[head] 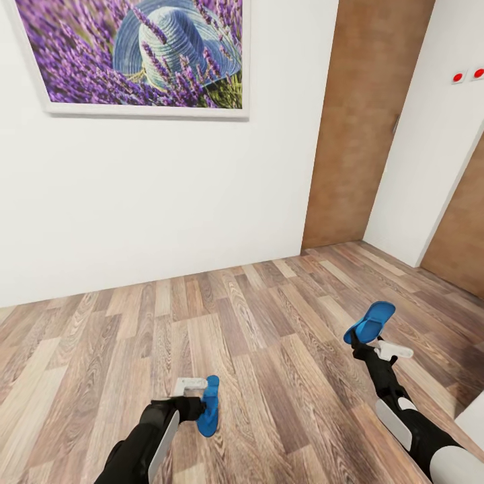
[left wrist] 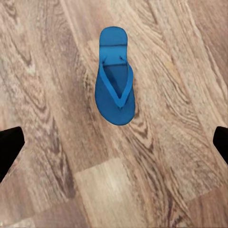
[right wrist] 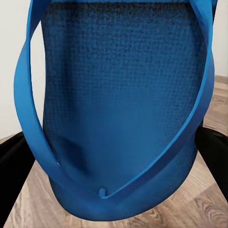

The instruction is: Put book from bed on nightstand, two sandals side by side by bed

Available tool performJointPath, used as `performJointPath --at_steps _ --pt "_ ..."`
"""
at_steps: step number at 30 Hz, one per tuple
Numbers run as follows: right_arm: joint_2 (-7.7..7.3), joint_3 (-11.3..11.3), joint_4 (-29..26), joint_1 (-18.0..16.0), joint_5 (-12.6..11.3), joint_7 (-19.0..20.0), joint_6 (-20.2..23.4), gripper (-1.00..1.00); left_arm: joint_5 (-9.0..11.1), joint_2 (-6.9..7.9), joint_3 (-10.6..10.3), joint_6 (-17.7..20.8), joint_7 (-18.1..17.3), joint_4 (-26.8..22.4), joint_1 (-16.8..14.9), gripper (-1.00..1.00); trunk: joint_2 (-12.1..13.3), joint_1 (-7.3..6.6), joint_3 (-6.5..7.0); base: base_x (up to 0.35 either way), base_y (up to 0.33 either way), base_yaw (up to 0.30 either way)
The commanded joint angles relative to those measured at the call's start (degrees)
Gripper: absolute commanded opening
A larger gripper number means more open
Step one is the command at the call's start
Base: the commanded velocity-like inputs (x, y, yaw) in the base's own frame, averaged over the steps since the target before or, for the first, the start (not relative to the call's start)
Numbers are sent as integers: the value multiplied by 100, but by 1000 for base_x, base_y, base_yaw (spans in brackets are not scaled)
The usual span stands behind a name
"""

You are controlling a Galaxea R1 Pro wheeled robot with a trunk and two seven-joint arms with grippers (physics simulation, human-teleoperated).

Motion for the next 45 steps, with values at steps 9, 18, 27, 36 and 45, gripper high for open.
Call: performJointPath --at_steps 9,18,27,36,45 --pt "-6 35 4 -5 -61 24 -27 -100 35 1 -20 -220 187 14 -2 100 -5 4 -50 0 0 0" --pt "-6 35 4 -5 -61 22 -27 -100 29 1 -25 -216 151 19 -2 100 -17 27 -249 0 0 0" --pt "-6 35 4 -5 -61 24 -27 -100 29 12 -25 -200 80 16 -2 100 -29 50 -449 0 0 0" --pt "-6 35 4 -5 -61 22 -27 -100 -1 159 33 -194 -1110 3 -2 100 -34 61 -537 0 0 0" --pt "-6 35 4 -5 -61 21 -27 -100 -18 159 28 -209 -1135 3 -2 100 -34 61 -537 6 0 0"
